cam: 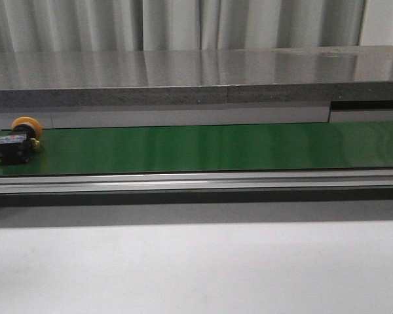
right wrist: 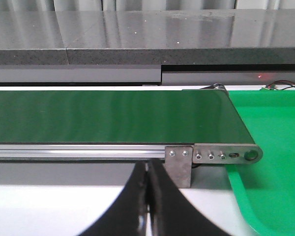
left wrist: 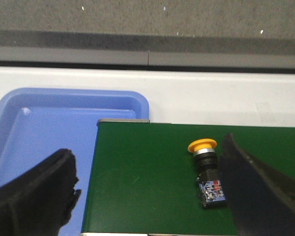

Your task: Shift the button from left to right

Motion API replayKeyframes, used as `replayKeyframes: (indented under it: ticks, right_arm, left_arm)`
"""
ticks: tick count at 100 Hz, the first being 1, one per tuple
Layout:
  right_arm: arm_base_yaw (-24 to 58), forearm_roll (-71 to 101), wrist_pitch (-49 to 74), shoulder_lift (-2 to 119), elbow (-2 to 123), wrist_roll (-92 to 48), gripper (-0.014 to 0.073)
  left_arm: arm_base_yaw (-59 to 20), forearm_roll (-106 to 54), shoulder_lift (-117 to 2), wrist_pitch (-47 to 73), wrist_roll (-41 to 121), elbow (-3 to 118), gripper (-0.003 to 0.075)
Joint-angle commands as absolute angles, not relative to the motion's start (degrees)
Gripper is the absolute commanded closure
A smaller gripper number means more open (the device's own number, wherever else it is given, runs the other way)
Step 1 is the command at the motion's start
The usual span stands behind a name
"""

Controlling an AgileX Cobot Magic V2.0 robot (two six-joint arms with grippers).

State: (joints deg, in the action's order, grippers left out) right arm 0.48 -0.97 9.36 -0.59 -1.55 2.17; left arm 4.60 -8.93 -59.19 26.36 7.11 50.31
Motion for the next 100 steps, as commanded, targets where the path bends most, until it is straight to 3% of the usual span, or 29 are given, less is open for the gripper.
replayKeyframes:
  ticks: [1,24,56,89,100]
  right_arm:
    - [0.47,-0.84,4.63,-1.85,-0.72,1.97,0.0662]
    - [0.47,-0.84,4.63,-1.85,-0.72,1.97,0.0662]
    - [0.47,-0.84,4.63,-1.85,-0.72,1.97,0.0662]
    - [0.47,-0.84,4.63,-1.85,-0.72,1.97,0.0662]
    - [0.47,-0.84,4.63,-1.85,-0.72,1.97,0.0662]
  left_arm:
    - [4.23,-10.35,-52.55,17.06,7.24,46.26,0.0153]
    - [4.23,-8.39,-37.49,8.38,7.24,33.61,0.0153]
    - [4.23,-8.39,-21.08,13.96,7.24,25.33,0.0153]
    - [4.23,-8.39,-18.88,17.59,7.24,23.24,0.0158]
    - [4.23,-8.39,-18.88,17.27,7.24,23.24,0.0230]
